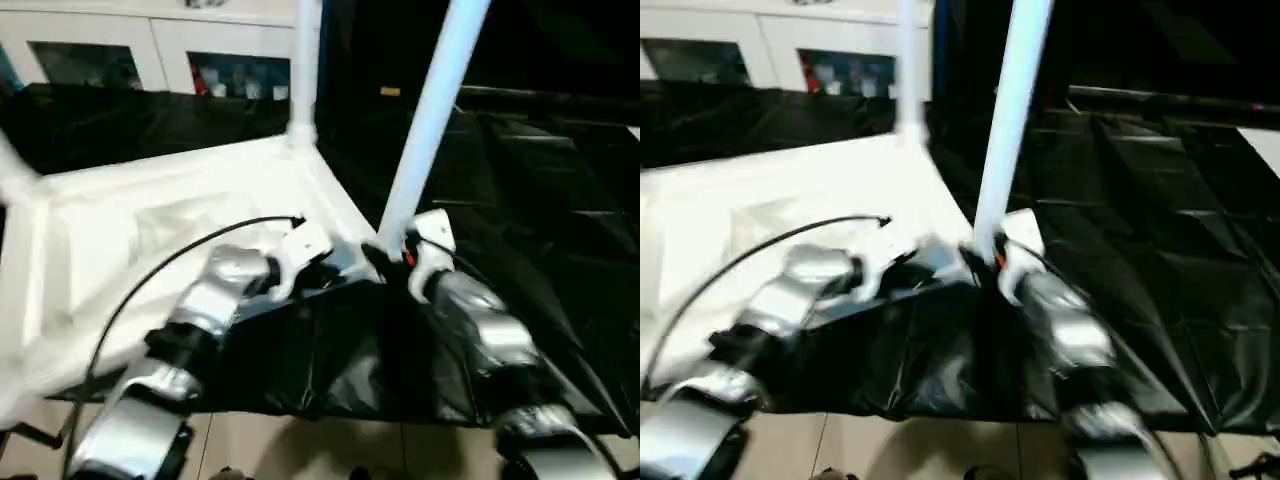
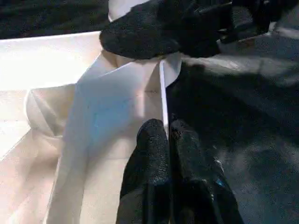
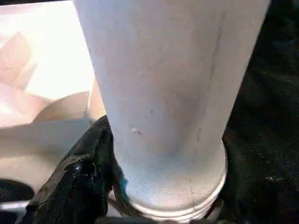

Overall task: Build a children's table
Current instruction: Rotate leg to tighten

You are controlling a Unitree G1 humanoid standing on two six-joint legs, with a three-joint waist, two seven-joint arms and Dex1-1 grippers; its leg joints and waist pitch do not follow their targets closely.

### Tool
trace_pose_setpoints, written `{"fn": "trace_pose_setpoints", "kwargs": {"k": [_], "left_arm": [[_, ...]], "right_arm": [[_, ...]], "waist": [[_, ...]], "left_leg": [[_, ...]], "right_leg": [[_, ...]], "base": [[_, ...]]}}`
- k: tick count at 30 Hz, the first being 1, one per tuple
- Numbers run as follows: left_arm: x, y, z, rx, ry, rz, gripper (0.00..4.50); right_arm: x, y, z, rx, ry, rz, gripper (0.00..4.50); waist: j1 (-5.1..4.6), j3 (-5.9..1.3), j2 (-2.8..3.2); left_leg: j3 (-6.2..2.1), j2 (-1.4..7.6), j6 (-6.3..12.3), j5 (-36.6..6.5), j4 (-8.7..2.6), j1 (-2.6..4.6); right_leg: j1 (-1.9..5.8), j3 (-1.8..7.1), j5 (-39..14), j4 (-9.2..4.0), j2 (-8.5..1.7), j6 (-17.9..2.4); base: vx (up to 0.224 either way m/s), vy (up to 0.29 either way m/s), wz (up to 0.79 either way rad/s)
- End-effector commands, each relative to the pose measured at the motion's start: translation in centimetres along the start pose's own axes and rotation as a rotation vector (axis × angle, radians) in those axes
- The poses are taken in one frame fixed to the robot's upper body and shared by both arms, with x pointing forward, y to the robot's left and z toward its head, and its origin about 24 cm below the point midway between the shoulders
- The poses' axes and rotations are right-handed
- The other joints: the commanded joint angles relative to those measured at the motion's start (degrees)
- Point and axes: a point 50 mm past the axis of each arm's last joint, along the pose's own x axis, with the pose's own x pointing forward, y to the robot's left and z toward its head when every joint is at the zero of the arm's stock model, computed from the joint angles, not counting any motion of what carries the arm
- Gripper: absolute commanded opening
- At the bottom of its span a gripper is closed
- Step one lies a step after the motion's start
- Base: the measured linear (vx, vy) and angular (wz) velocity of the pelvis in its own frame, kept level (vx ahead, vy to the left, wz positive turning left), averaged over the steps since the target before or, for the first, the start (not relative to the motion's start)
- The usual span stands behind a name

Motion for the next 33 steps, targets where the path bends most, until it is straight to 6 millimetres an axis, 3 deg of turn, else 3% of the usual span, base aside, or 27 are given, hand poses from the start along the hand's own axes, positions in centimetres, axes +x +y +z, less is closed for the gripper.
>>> {"fn": "trace_pose_setpoints", "kwargs": {"k": [1, 4, 9, 15, 17, 20, 21, 27, 28, 33], "left_arm": [[2.5, -2.6, 2.8, 0.036, -0.109, -0.121, 0.00], [1.8, -2.2, 2.3, 0.059, -0.102, -0.137, 0.00], [-0.1, -1.8, 0.9, 0.107, -0.087, -0.203, 0.00], [-1.9, -1.4, -0.1, 0.143, -0.070, -0.277, 0.00], [-2.7, -1.2, -0.3, 0.140, -0.075, -0.315, 0.00], [-3.0, -1.2, -0.3, 0.143, -0.080, -0.338, 0.00], [-3.2, -1.2, -0.3, 0.146, -0.079, -0.352, 0.00], [-4.3, -1.5, -0.6, 0.155, -0.073, -0.461, 0.00], [-4.4, -1.6, -0.7, 0.156, -0.070, -0.474, 0.00], [-4.9, -2.0, -1.2, 0.171, -0.045, -0.523, 0.00]], "right_arm": [[1.0, 4.4, -1.5, 0.034, 0.064, 0.182, 3.42], [0.6, 4.1, -0.7, 0.056, 0.018, 0.253, 3.50], [-1.0, 1.9, -0.3, -0.074, 0.021, 0.371, 3.97], [-3.1, -0.3, -0.2, -0.179, 0.064, 0.491, 4.45], [-4.4, -1.0, -0.2, -0.249, 0.097, 0.580, 4.45], [-5.0, -1.3, -0.2, -0.268, 0.117, 0.631, 4.45], [-5.3, -1.5, -0.1, -0.271, 0.123, 0.654, 4.45], [-6.5, -2.1, 0.3, -0.273, 0.153, 0.764, 4.45], [-6.6, -2.2, 0.3, -0.273, 0.155, 0.771, 4.18], [-7.0, -2.1, -0.2, -0.265, 0.214, 0.838, 3.89]], "waist": [[0.20, -2.87, -0.18], [0.34, -2.95, -0.21], [0.62, -3.15, -0.26], [1.04, -3.01, -0.07], [1.27, -3.01, -0.17], [1.40, -2.97, -0.18], [1.55, -2.96, 0.18], [2.11, -3.11, 0.00], [2.34, -3.09, 0.03], [2.78, -3.19, 0.03]], "left_leg": [[-0.10, 0.66, 0.86, -16.62, -3.76, -0.12], [-0.01, 0.73, 1.78, -15.52, -3.73, -0.33], [0.11, 0.84, 2.95, -13.50, -3.54, -0.45], [0.21, 1.08, 2.94, -13.19, -3.57, -0.32], [0.22, 1.05, 2.99, -13.51, -3.51, -0.25], [0.29, 1.16, 3.38, -13.50, -3.48, -0.25], [0.23, 1.20, 3.21, -13.56, -3.49, -0.16], [0.42, 1.39, 3.89, -11.91, -3.29, -0.30], [0.47, 1.46, 3.82, -11.95, -3.27, -0.14], [0.43, 1.46, 3.21, -12.01, -3.27, -0.20]], "right_leg": [[2.25, 2.05, -22.14, -5.11, -3.50, -8.25], [2.54, 2.05, -19.32, -4.85, -3.54, -9.27], [2.90, 1.98, -15.62, -4.47, -3.53, -10.51], [2.79, 2.03, -14.52, -4.30, -3.51, -11.42], [2.92, 2.03, -14.81, -4.34, -3.46, -11.27], [2.74, 2.07, -14.83, -4.29, -3.57, -11.86], [2.73, 2.06, -14.97, -4.30, -3.60, -11.86], [2.95, 1.97, -12.09, -3.83, -3.51, -13.04], [2.82, 1.95, -12.18, -3.80, -3.47, -13.12], [2.89, 1.92, -12.19, -3.65, -3.50, -13.03]], "base": [[0.000, 0.000, 0.00], [0.000, 0.000, 0.00], [0.000, 0.000, 0.00], [0.000, 0.000, 0.00], [0.000, 0.000, 0.00], [0.000, 0.000, 0.00], [0.000, 0.000, 0.00], [0.000, 0.000, 0.00], [0.000, 0.000, 0.00], [0.000, 0.000, 0.00]]}}
